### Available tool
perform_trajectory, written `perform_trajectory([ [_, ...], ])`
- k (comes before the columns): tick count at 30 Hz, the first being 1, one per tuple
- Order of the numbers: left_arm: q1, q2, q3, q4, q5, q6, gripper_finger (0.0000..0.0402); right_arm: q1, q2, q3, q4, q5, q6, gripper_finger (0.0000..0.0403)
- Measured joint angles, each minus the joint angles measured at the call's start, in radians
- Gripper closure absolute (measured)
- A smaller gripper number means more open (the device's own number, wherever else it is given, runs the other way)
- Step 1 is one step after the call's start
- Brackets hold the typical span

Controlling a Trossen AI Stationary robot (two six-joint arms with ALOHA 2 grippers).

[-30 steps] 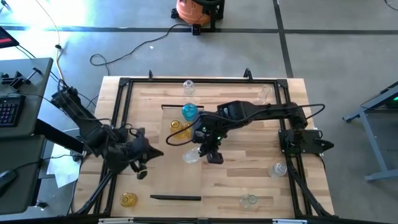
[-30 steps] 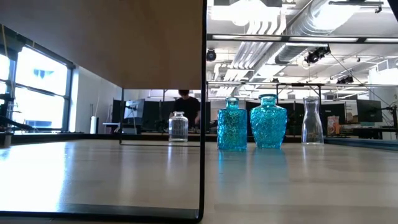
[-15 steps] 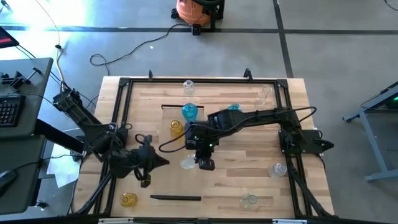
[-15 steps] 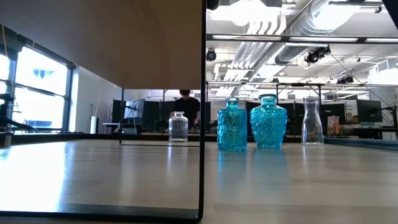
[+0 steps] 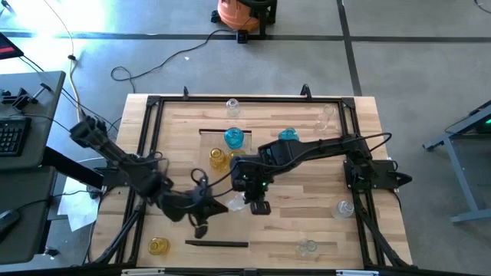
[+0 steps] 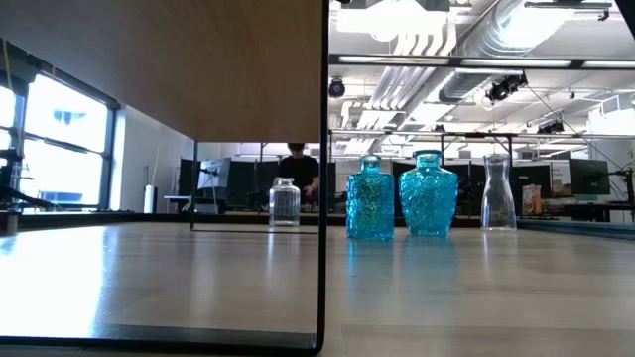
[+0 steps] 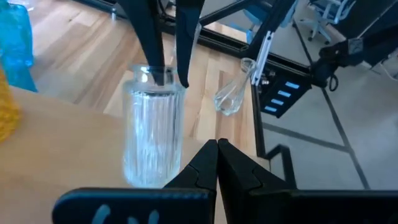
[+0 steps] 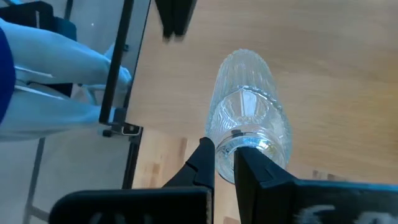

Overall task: Sort vases onto shelf
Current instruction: Put the top middle transparent vase on the shelf

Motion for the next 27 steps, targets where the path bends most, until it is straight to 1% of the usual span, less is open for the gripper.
perform_trajectory([
  [5, 0.006, 0.056, 0.0, 0.048, 0.002, -0.027, 0.0401, 0.004, -0.004, 0.0, -0.025, 0.026, -0.019, 0.0398],
  [9, -0.003, 0.058, 0.0, 0.047, -0.011, -0.051, 0.0401, 0.003, -0.004, 0.0, -0.017, 0.027, -0.027, 0.0398],
  [16, -0.004, 0.058, 0.0, 0.048, -0.081, -0.062, 0.0401, 0.003, -0.004, 0.0, -0.008, 0.025, -0.044, 0.0398],
  [20, -0.004, 0.058, 0.0, 0.047, -0.085, -0.061, 0.0401, 0.003, -0.004, 0.0, -0.008, 0.024, -0.045, 0.0398],
  [27, -0.003, 0.058, 0.0, -0.03, -0.091, -0.105, 0.0401, 0.004, -0.004, 0.0, -0.009, 0.015, -0.046, 0.0398],
])
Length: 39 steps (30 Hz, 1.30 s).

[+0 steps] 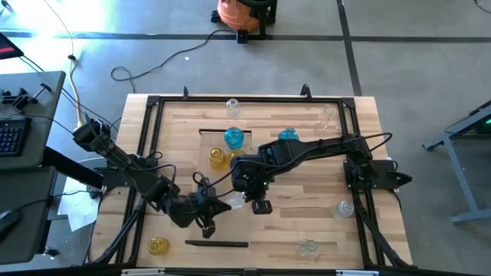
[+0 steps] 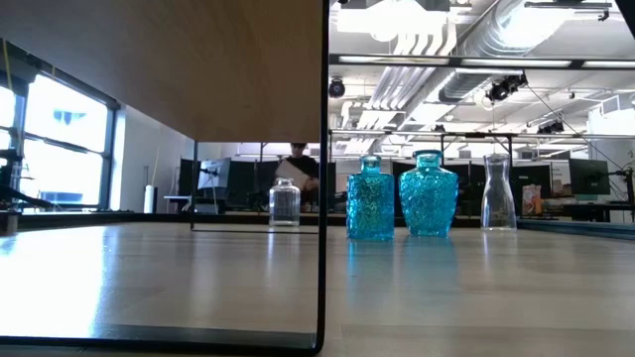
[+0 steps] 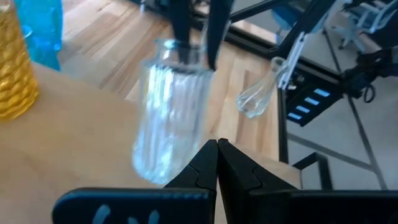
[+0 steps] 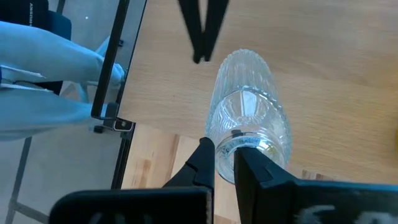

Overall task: Sort vases onto shelf
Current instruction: Put the top middle transparent vase on the shelf

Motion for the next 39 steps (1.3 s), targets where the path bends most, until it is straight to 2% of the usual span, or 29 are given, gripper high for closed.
perform_trajectory([
  [23, 0.023, 0.007, 0.0, -0.042, 0.001, -0.007, 0.0397, 0.0, 0.0, 0.0, 0.002, -0.003, -0.017, 0.0398],
  [39, -0.021, 0.007, 0.0, -0.089, -0.034, -0.076, 0.0271, 0.0, 0.0, 0.0, 0.005, -0.006, -0.018, 0.0398],
])
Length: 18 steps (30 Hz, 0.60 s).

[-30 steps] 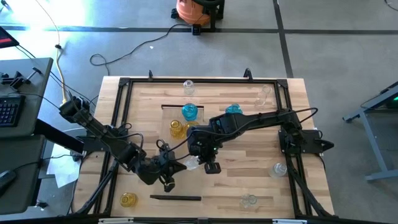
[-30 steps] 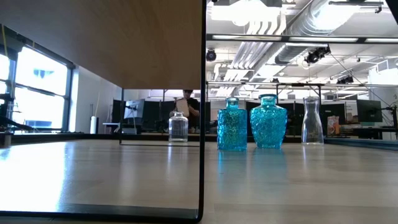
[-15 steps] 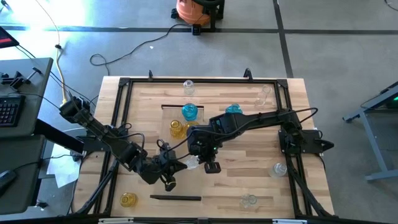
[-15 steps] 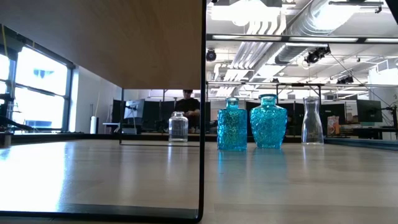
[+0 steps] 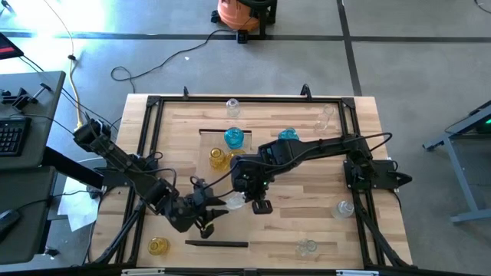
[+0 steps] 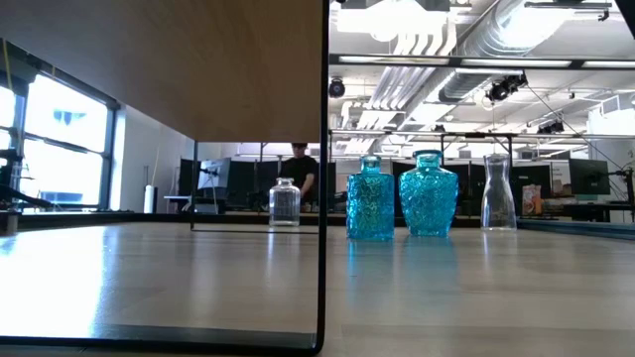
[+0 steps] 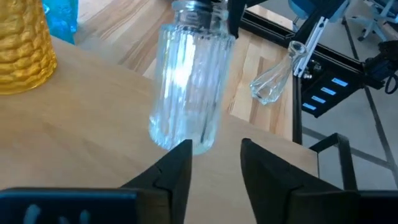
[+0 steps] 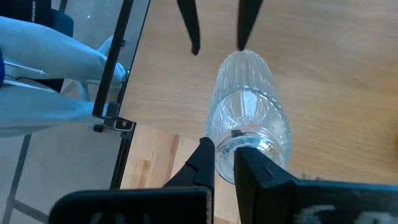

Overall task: Sort vases onto shelf
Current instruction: Put the top middle transparent vase on the shelf

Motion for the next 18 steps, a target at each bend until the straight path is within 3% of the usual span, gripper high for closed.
perform_trajectory([
  [14, 0.042, 0.0, 0.0, -0.042, -0.028, -0.011, 0.0249, -0.001, 0.0, 0.0, -0.003, 0.0, 0.004, 0.0398],
  [18, 0.064, 0.0, 0.0, -0.031, 0.005, -0.01, 0.025, -0.001, 0.0, 0.0, -0.008, -0.001, 0.004, 0.0398],
])
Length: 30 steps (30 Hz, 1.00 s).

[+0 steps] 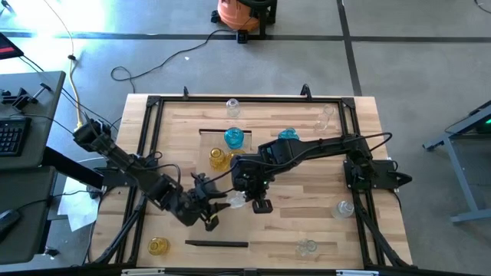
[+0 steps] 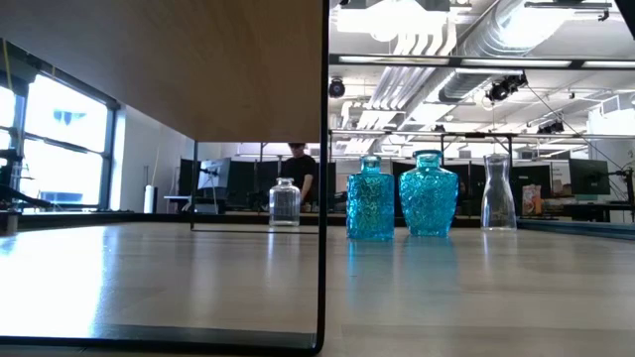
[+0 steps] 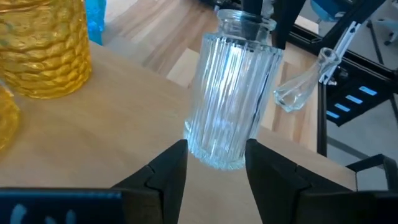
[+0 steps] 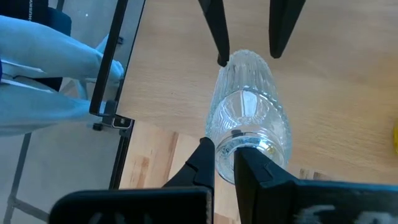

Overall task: Sort vases onto shelf
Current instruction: Put the top middle transparent vase on the shelf

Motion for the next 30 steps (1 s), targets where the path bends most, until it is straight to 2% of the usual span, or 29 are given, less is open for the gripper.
perform_trajectory([
  [13, 0.033, 0.0, 0.0, 0.059, 0.116, 0.036, 0.0272, 0.001, 0.0, 0.0, 0.003, -0.013, -0.003, 0.0398],
  [17, 0.033, 0.001, 0.0, 0.049, 0.115, 0.036, 0.0282, 0.0, 0.0, 0.0, 0.004, -0.009, -0.011, 0.0398],
  [25, 0.035, 0.067, 0.004, 0.064, 0.128, -0.009, 0.0299, 0.0, 0.0, 0.0, 0.017, 0.003, -0.013, 0.0397],
  [30, 0.035, 0.111, -0.001, 0.058, 0.157, -0.031, 0.0308, 0.0, 0.0, 0.0, 0.05, 0.018, -0.015, 0.0381],
])
